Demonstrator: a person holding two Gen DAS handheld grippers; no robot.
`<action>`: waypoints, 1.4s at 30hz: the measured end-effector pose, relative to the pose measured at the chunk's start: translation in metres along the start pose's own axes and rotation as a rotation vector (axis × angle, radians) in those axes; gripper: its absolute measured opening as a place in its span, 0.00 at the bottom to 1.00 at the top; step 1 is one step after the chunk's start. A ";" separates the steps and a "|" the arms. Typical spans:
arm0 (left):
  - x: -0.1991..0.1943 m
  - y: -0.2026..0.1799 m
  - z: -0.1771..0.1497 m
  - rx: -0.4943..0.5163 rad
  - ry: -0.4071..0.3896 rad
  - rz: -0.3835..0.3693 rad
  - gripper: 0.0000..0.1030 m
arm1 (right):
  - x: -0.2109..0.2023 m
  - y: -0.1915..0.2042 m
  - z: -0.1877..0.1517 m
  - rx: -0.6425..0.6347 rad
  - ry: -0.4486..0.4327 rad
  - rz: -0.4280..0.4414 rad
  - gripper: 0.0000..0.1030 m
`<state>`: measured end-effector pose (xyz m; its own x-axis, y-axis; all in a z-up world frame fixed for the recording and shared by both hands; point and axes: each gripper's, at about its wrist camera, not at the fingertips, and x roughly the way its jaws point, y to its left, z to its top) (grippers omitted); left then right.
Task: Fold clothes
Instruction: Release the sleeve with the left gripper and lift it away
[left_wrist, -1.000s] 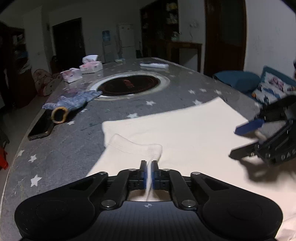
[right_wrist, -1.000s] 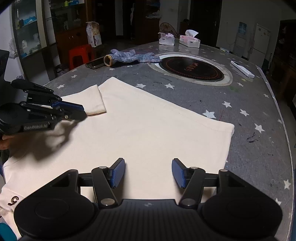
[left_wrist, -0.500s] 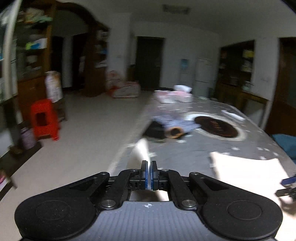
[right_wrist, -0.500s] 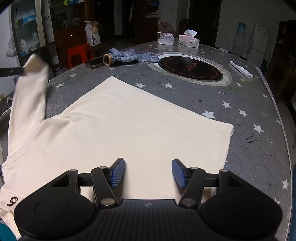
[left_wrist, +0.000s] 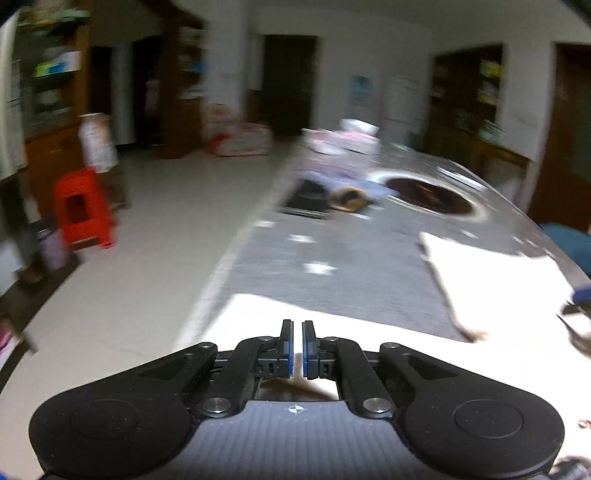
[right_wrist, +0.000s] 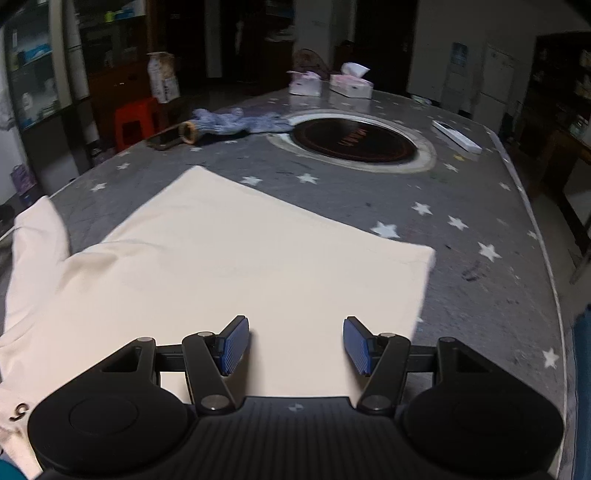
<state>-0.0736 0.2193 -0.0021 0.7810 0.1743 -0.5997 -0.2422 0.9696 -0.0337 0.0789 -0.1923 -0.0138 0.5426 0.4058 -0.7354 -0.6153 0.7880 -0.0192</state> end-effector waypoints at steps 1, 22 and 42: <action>0.006 -0.005 0.000 0.017 0.011 -0.013 0.06 | 0.001 -0.003 -0.001 0.013 0.003 -0.008 0.56; 0.003 -0.006 0.006 0.046 0.133 0.076 0.06 | 0.010 -0.033 0.000 0.116 -0.026 -0.032 0.60; 0.130 -0.139 0.080 0.239 0.164 -0.219 0.25 | 0.038 -0.093 0.021 0.259 -0.022 -0.033 0.12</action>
<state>0.1078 0.1207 -0.0115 0.6921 -0.0527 -0.7199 0.0770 0.9970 0.0010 0.1693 -0.2406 -0.0253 0.5742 0.3853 -0.7224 -0.4315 0.8923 0.1329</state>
